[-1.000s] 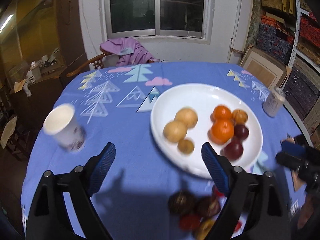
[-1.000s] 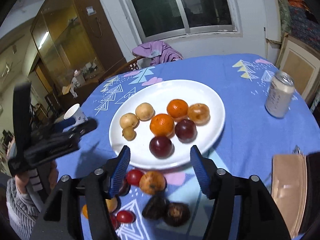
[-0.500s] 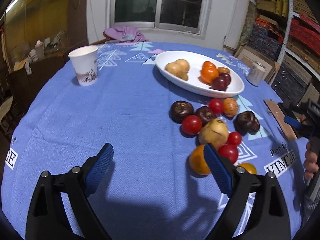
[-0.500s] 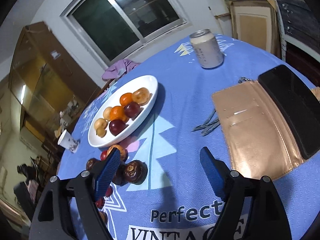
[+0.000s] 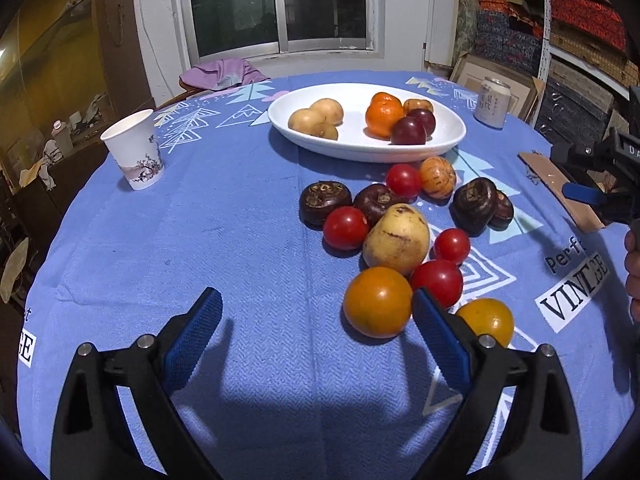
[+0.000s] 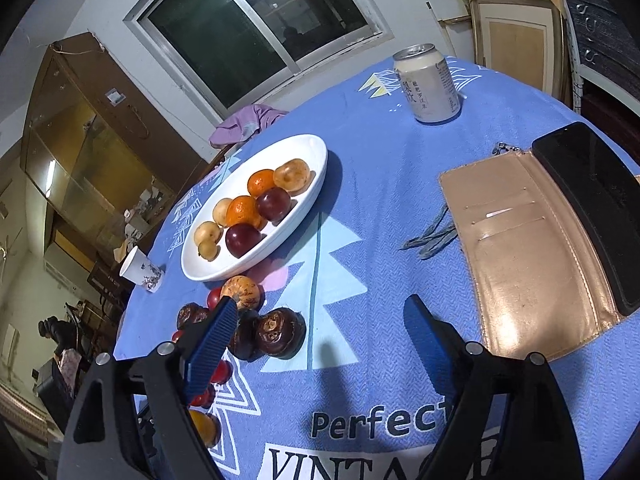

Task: Organize fruits
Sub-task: 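Move both open tools back to the fruit pile, then move the left tool to an orange-yellow round fruit while the right tool approaches a dark brown fruit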

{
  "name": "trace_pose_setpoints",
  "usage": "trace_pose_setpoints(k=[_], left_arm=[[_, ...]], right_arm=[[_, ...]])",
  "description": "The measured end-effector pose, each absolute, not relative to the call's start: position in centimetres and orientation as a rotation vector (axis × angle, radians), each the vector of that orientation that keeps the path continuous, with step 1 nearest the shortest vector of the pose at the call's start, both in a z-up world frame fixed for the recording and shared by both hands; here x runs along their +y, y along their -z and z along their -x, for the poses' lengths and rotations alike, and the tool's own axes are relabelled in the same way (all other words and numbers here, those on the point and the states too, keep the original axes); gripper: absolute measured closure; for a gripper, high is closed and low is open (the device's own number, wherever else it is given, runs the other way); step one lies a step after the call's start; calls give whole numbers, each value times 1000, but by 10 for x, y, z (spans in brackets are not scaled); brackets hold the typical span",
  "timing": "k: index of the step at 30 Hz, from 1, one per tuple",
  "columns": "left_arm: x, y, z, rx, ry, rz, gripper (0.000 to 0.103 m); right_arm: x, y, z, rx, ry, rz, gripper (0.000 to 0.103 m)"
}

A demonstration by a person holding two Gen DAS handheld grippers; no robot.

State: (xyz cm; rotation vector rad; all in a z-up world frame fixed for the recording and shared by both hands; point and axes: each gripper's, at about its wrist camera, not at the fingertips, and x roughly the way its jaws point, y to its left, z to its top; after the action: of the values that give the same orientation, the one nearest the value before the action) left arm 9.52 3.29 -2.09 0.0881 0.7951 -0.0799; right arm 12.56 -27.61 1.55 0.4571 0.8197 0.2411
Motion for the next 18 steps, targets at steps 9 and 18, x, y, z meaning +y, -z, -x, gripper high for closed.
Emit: trace_pose_setpoints(k=[9,18], left_arm=[[27,28,-102,830,68,-120,9],[65,11,-101,752,-81,-53,6]], right_arm=[[-271,-11,-128,842,-242,-441,17],[-272,-8,-129,856,-242,-443,17]])
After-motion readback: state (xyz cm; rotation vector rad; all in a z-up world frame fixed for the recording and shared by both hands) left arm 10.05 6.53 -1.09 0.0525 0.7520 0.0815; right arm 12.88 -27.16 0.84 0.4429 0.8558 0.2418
